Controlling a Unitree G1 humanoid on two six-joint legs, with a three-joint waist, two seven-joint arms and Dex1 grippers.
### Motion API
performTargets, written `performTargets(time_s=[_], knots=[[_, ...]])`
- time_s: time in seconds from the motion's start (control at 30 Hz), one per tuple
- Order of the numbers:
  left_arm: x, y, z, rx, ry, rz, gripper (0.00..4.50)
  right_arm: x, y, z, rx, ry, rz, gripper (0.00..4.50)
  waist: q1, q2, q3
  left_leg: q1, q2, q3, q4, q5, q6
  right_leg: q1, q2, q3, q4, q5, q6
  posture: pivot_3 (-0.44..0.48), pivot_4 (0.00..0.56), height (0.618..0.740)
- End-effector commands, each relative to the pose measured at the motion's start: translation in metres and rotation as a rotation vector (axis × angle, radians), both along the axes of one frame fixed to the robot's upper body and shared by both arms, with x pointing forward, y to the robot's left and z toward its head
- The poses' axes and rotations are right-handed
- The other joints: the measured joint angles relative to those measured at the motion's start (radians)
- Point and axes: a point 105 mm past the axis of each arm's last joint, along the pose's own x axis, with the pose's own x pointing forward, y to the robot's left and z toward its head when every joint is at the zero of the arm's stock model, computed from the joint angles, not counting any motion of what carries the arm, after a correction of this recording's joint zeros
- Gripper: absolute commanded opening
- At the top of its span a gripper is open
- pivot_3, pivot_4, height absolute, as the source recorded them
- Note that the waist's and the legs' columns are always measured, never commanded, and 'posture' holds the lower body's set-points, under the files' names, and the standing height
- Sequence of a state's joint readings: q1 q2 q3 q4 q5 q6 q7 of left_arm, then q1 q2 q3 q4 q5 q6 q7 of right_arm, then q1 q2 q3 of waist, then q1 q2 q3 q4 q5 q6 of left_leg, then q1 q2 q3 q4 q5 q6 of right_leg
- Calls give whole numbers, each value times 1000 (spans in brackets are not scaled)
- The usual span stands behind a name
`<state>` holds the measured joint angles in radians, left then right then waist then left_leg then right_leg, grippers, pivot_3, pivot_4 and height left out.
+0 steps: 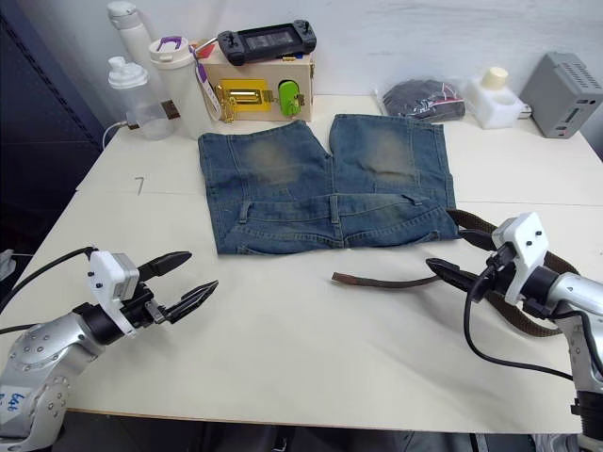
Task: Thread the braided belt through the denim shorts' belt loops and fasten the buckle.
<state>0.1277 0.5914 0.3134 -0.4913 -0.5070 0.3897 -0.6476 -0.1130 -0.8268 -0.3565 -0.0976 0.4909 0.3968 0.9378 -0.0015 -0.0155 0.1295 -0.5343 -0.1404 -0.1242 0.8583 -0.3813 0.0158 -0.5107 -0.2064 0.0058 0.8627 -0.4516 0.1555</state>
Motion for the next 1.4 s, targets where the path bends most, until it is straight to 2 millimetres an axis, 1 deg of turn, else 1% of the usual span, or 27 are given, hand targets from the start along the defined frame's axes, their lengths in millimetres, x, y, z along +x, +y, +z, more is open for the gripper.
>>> performTargets(time_s=[0.03,0.33,0.63,0.8,0.93,1.0,1.07,1.17,1.3,1.37,1.4], knots=[[2,3,7,-3,-37,15,4181,-1,2,14,-10,-49,10,4500,0,0,0,0,0,0,0,0,0,0,0,0,0,0,0,0,150,645],[3,4,7,4,-42,18,4181,0,5,10,-7,-41,16,4500,0,0,0,0,0,0,0,0,0,0,0,0,0,0,0,0,150,645],[3,5,7,4,-38,14,4181,-3,6,10,5,-22,26,4500,0,0,0,0,0,0,0,0,0,0,0,0,0,0,0,0,150,645],[4,4,8,-7,-40,10,4181,-10,16,10,16,30,104,4500,0,0,0,0,0,0,0,0,0,0,0,0,0,0,0,0,150,645],[5,1,8,-7,-37,-7,4181,-22,33,-1,-99,127,273,4500,0,0,0,0,0,0,0,0,0,0,0,0,0,0,0,0,150,645],[5,0,8,-5,-34,-16,4181,-22,38,-6,-167,160,335,4500,-1,0,0,0,0,0,0,0,0,0,0,0,-1,0,0,0,150,645],[6,-2,8,-6,-33,-21,4181,-19,40,-14,-259,184,375,4500,-1,0,0,0,0,0,0,0,0,0,0,-1,-1,0,0,0,150,645],[6,-3,7,-8,-32,-23,4181,-10,40,-27,-378,195,387,4500,-2,0,0,0,1,0,0,0,0,1,0,-1,-2,0,0,0,150,645],[4,-4,5,-14,-27,-20,4181,5,32,-44,-503,211,354,4500,-1,0,0,0,1,0,0,0,0,1,0,-1,-2,0,0,0,150,645],[2,-5,5,-17,-27,-17,4258,5,27,-51,-537,227,361,3985,-2,-1,-1,0,1,0,0,0,0,1,0,-2,-2,0,0,0,150,645],[2,-5,5,-18,-27,-15,4258,3,27,-52,-538,235,373,3623,-2,-3,-2,0,1,0,0,0,0,1,0,-2,-2,0,0,0,150,645]])
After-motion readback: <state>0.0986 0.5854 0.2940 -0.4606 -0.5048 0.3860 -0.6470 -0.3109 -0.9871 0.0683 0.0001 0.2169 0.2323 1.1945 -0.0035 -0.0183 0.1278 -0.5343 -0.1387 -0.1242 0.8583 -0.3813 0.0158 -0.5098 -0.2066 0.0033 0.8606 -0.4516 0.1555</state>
